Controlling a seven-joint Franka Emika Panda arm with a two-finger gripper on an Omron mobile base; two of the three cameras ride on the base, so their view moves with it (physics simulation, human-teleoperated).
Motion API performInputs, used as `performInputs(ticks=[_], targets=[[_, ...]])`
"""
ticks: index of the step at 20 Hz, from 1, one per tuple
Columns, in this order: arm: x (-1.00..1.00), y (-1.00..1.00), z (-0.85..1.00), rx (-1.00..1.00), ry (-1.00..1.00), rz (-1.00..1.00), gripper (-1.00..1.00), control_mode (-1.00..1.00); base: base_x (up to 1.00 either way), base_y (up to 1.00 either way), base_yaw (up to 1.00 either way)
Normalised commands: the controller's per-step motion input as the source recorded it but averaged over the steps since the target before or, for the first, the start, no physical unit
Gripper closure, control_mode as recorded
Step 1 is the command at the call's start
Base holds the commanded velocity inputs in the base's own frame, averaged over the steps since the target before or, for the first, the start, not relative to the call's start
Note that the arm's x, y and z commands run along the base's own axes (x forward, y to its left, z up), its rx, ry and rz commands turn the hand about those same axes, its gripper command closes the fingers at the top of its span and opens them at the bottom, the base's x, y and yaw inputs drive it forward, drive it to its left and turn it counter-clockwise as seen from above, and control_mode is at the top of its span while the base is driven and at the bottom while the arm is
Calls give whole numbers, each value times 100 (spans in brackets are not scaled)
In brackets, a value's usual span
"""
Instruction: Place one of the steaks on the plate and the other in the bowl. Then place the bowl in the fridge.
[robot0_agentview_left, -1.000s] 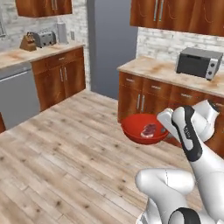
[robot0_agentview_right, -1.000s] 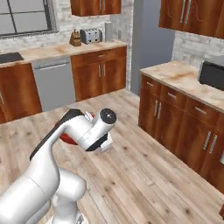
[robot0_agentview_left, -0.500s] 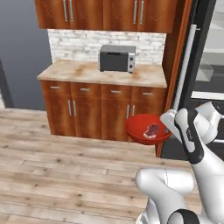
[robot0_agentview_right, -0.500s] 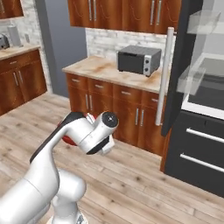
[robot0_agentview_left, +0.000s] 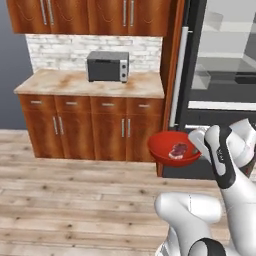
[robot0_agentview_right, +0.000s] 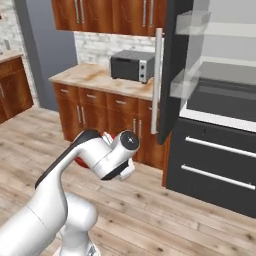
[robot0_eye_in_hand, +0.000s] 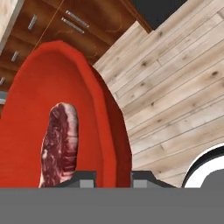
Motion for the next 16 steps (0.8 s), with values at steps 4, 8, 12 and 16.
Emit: performInputs(ticks=[4, 8, 12, 16], targets=[[0, 0, 0, 0, 0, 0, 100, 100, 10, -98, -8], [0, 0, 0, 0, 0, 0, 100, 100, 32, -74, -37], [0, 0, 0, 0, 0, 0, 100, 100, 51, -61, -43], [0, 0, 0, 0, 0, 0, 100, 100, 56, -71, -34]])
